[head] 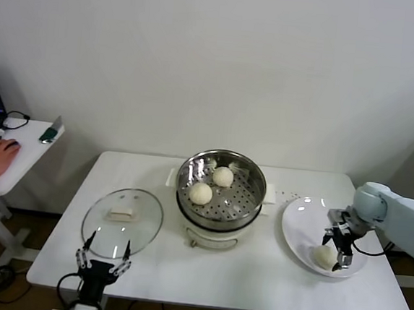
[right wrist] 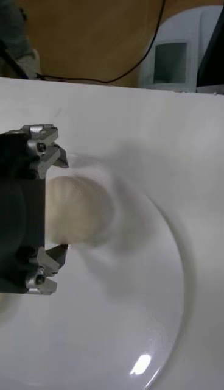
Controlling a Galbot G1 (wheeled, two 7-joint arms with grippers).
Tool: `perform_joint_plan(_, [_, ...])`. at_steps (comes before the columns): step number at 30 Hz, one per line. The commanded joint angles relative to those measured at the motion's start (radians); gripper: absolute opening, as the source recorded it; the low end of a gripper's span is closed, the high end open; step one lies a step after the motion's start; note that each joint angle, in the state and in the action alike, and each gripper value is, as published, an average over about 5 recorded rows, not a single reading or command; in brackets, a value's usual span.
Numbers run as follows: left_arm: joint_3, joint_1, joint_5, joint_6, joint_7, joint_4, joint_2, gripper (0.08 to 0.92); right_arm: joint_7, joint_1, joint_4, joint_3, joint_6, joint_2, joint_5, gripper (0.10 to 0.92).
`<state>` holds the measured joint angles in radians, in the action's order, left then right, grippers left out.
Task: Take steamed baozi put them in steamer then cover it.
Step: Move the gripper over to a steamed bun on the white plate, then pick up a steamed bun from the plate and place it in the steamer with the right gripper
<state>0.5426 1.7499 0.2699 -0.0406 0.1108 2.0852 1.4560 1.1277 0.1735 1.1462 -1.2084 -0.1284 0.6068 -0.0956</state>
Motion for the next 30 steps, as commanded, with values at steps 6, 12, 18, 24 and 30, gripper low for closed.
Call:
perform_joint_plan(6, [0.005, -0.005, 0.003, 0.001, -0.007, -0.002, -0.011, 0.823, -0.002, -0.023, -0.031, 0.021, 0.005, 0.024, 0.026, 0.772])
perform_joint_plan(12, [0.005, 0.0, 0.007, 0.003, -0.006, -0.005, -0.009, 0.823, -0.001, -0.018, -0.034, 0.014, 0.008, 0.03, 0.027, 0.699])
perform_joint_plan(18, [0.006, 0.001, 0.008, 0.004, -0.007, -0.006, -0.01, 0.823, 0.007, 0.014, -0.031, -0.002, 0.021, 0.031, 0.028, 0.666])
perform_joint_plan(24, [0.004, -0.002, 0.007, 0.004, -0.01, -0.008, -0.013, 0.823, 0.026, 0.167, -0.02, -0.088, 0.123, 0.047, 0.03, 0.662])
perform_joint_plan(30, [-0.012, -0.01, 0.015, 0.001, -0.014, -0.011, -0.016, 0.823, 0.086, 0.486, 0.002, -0.247, 0.386, 0.147, 0.097, 0.667])
